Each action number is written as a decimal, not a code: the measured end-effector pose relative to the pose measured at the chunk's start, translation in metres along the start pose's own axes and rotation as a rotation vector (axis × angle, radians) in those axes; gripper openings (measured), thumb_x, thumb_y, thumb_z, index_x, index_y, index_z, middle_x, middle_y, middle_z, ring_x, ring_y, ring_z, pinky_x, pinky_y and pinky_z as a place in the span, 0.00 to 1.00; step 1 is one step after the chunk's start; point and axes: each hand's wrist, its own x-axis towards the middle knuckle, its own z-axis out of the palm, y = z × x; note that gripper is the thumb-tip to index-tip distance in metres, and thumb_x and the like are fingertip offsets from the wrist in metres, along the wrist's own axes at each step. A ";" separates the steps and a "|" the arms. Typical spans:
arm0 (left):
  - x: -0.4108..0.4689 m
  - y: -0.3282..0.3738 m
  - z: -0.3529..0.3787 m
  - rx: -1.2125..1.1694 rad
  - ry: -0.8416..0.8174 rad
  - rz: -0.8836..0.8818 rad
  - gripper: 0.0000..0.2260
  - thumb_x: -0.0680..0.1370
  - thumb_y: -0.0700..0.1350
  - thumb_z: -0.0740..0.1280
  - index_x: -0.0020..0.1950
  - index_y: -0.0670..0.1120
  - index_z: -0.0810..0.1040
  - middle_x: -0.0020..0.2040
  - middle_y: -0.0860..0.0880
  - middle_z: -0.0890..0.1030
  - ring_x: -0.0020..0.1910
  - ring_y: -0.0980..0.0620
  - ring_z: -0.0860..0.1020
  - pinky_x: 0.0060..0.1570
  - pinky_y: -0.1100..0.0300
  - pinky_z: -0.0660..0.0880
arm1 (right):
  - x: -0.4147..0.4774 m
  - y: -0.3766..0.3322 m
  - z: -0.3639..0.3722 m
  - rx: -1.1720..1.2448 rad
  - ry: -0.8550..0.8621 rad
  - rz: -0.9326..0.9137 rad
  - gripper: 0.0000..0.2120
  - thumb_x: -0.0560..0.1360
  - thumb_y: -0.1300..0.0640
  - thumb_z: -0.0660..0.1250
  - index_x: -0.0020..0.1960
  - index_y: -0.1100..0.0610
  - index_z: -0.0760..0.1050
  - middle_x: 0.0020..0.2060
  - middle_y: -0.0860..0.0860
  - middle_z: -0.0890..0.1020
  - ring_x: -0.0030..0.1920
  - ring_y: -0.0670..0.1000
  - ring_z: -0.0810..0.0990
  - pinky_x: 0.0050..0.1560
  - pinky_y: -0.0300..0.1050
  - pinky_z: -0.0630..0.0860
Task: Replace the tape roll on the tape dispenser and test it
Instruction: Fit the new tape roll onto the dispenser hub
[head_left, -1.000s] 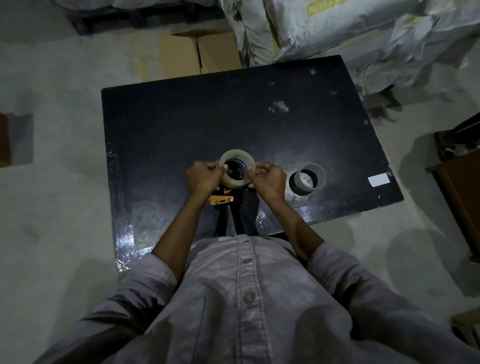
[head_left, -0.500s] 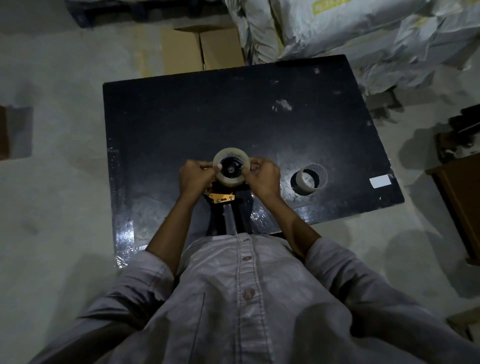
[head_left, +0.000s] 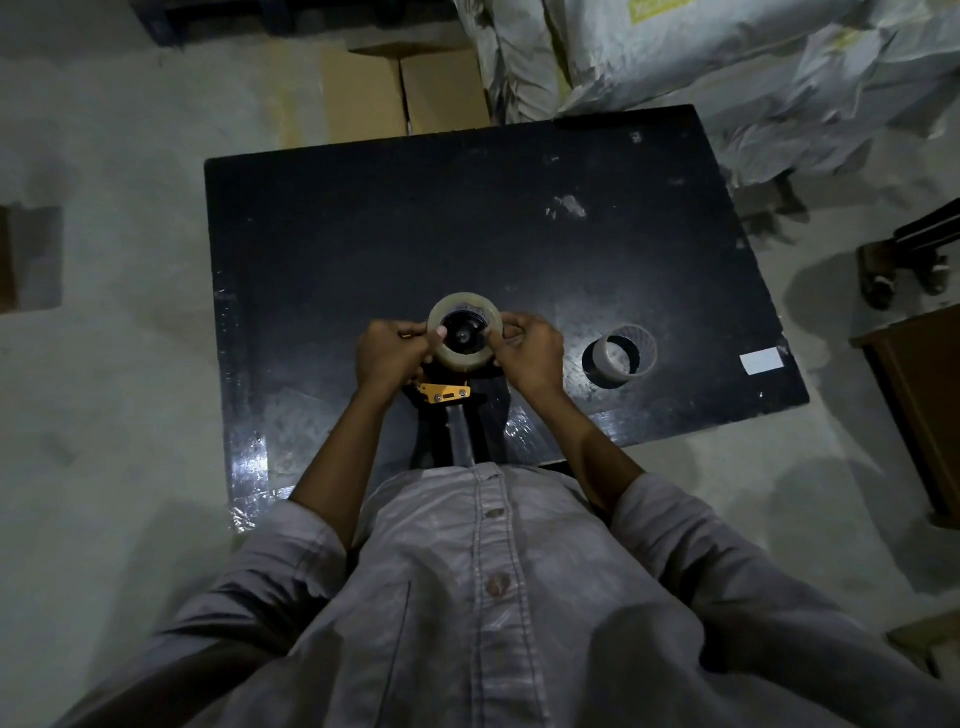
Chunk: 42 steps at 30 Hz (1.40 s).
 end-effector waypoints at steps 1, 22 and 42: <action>0.000 0.000 -0.002 -0.003 -0.012 -0.015 0.14 0.77 0.58 0.81 0.55 0.50 0.92 0.35 0.46 0.88 0.28 0.50 0.81 0.31 0.56 0.77 | 0.000 -0.002 -0.002 -0.020 0.002 -0.015 0.12 0.80 0.52 0.79 0.62 0.53 0.89 0.51 0.54 0.91 0.49 0.52 0.90 0.55 0.58 0.88; 0.035 0.037 -0.030 0.274 -0.191 0.100 0.14 0.73 0.46 0.86 0.56 0.45 0.91 0.46 0.49 0.90 0.32 0.62 0.84 0.30 0.69 0.76 | -0.010 -0.027 -0.012 0.003 -0.132 0.026 0.40 0.74 0.42 0.85 0.81 0.53 0.77 0.68 0.52 0.88 0.65 0.51 0.87 0.61 0.44 0.82; 0.034 0.035 -0.029 0.372 -0.196 0.111 0.14 0.72 0.46 0.86 0.57 0.49 0.92 0.52 0.50 0.91 0.47 0.59 0.88 0.54 0.52 0.87 | -0.020 -0.032 -0.012 -0.088 -0.221 -0.010 0.57 0.65 0.39 0.90 0.86 0.55 0.70 0.73 0.56 0.84 0.71 0.57 0.83 0.67 0.48 0.80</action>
